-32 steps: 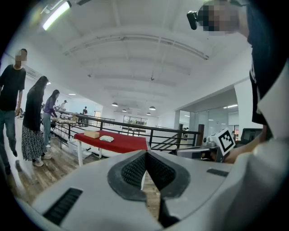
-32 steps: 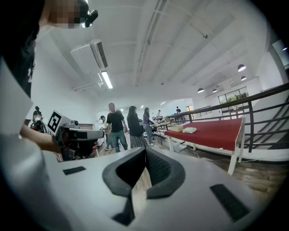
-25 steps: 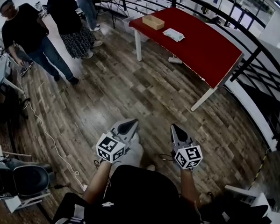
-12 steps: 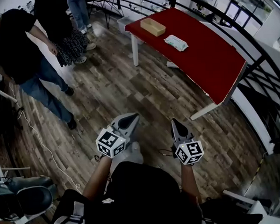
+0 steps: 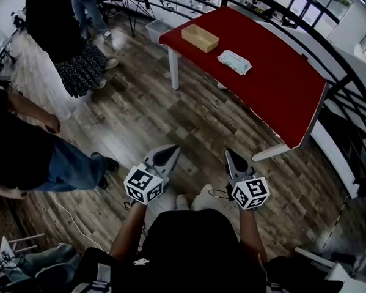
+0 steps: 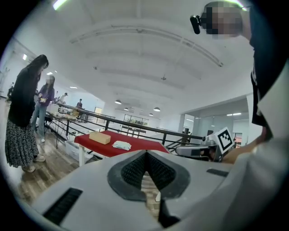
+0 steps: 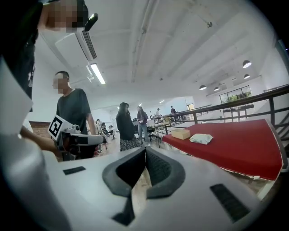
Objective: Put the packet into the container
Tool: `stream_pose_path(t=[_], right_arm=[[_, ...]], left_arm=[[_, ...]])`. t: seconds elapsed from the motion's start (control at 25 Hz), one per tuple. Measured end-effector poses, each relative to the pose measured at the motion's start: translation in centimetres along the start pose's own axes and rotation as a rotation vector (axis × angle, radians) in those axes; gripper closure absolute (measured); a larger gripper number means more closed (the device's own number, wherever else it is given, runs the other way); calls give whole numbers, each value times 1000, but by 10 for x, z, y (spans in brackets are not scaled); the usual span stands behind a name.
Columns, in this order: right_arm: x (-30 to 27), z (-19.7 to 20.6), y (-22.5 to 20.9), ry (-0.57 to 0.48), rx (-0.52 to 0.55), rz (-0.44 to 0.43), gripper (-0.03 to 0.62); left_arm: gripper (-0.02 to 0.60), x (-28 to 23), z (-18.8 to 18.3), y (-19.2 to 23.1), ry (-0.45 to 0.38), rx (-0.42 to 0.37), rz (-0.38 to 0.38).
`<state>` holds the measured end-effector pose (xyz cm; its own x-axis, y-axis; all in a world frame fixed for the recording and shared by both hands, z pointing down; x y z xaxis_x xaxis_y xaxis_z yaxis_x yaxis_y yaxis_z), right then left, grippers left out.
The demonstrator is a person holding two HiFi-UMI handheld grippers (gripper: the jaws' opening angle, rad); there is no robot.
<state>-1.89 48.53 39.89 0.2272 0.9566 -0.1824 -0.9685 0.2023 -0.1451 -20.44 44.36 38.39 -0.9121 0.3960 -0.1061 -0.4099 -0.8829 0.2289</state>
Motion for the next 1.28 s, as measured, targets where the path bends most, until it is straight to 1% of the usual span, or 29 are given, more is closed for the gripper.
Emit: stream_pose_path(t=[0.12, 0.36, 0.52, 0.64, 0.8, 0.92, 1.08, 1.28], right_arm=[[-33, -2, -16, 17, 2, 7, 574], [-110, -13, -65, 11, -16, 11, 574], [-172, -31, -108, 4, -22, 2, 574], [-218, -51, -142, 15, -8, -17, 574], [-272, -77, -187, 30, 6, -39, 574], [-305, -91, -214, 43, 3, -57, 574], [-345, -97, -244, 71, 6, -98, 574], [-381, -101, -275, 89, 9, -104, 574]], left_arm=[[578, -24, 0, 29, 17, 17, 13], [578, -86, -9, 89, 49, 14, 20], [578, -145, -30, 136, 53, -5, 23], [578, -193, -52, 171, 56, -20, 21], [578, -244, -74, 216, 36, -30, -3], [578, -274, -88, 241, 41, -29, -17], [578, -311, -100, 273, 43, -17, -38], [578, -343, -107, 301, 55, -14, -50]])
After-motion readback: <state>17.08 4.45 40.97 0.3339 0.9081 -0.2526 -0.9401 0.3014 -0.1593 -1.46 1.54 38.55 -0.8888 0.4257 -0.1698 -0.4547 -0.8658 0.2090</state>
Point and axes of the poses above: the fingertips, and each gripper's own axes: x backward along the fingers, y to its left, z out of its underside, the point moved 3 cm from there along x, backward along the fingers, and after that the axes turned 9 degrees about z, right-handed, at the moved point
